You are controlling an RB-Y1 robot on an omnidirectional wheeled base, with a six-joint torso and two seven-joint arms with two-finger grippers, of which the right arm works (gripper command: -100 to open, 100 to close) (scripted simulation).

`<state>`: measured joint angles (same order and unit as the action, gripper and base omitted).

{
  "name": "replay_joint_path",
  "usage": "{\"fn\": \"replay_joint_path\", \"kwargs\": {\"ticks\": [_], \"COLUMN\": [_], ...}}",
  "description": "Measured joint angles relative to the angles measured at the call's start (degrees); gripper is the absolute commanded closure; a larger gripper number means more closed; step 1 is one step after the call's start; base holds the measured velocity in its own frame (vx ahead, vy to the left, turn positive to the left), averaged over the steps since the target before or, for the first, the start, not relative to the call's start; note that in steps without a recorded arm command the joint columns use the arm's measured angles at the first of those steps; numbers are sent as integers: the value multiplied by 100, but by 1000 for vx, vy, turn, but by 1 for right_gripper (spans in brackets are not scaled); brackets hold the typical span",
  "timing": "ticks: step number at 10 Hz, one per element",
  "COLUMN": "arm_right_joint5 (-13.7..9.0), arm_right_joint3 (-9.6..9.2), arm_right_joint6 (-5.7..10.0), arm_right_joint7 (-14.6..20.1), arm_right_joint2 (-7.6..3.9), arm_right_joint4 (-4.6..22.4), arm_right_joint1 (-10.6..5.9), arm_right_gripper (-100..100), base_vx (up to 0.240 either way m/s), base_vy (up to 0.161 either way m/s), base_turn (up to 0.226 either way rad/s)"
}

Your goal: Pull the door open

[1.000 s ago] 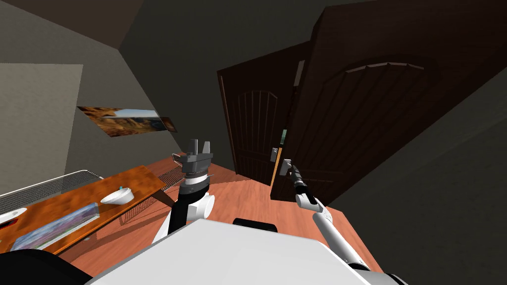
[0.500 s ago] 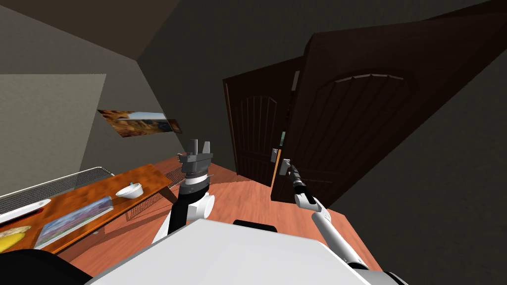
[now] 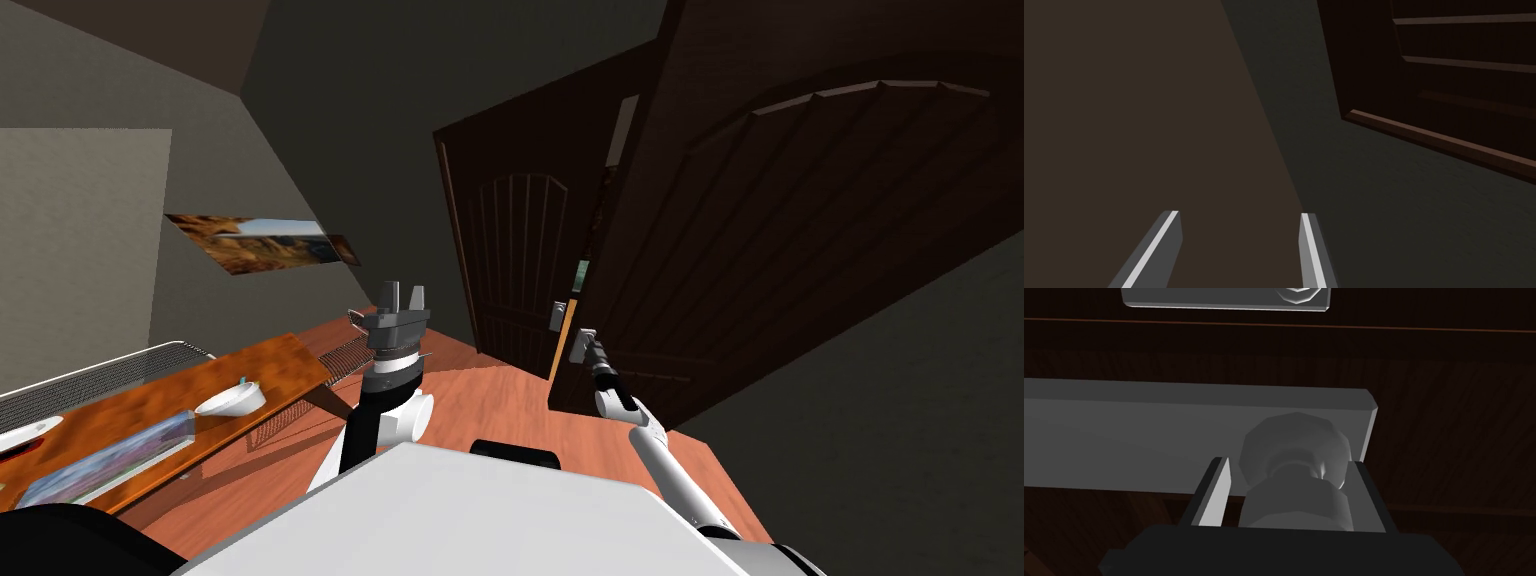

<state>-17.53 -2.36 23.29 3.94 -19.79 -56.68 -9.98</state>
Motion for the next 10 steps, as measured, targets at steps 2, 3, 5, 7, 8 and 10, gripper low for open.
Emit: {"fn": "replay_joint_path", "kwargs": {"ticks": [2,3,5,7,8,10], "arm_right_joint5": [0,2,2,-5,-6,-7], "arm_right_joint3": [5,0,-4,-109,-176,-337], "arm_right_joint6": [-8,-14,-20,16,17,39], "arm_right_joint7": [-2,-5,-6,84,129,237], "arm_right_joint2": [-7,-4,0,-87,-126,-221], "arm_right_joint4": [10,17,25,-26,-81,-156], "arm_right_joint1": [4,15,28,35,63,105], "arm_right_gripper": [100,100,100,100,100,100], "base_vx": [-26,-12,-50,-155,-217,-215], "base_vy": [2,1,-35,-131,-140,-130], "base_turn": [-3,-5,60,149,144,161]}}
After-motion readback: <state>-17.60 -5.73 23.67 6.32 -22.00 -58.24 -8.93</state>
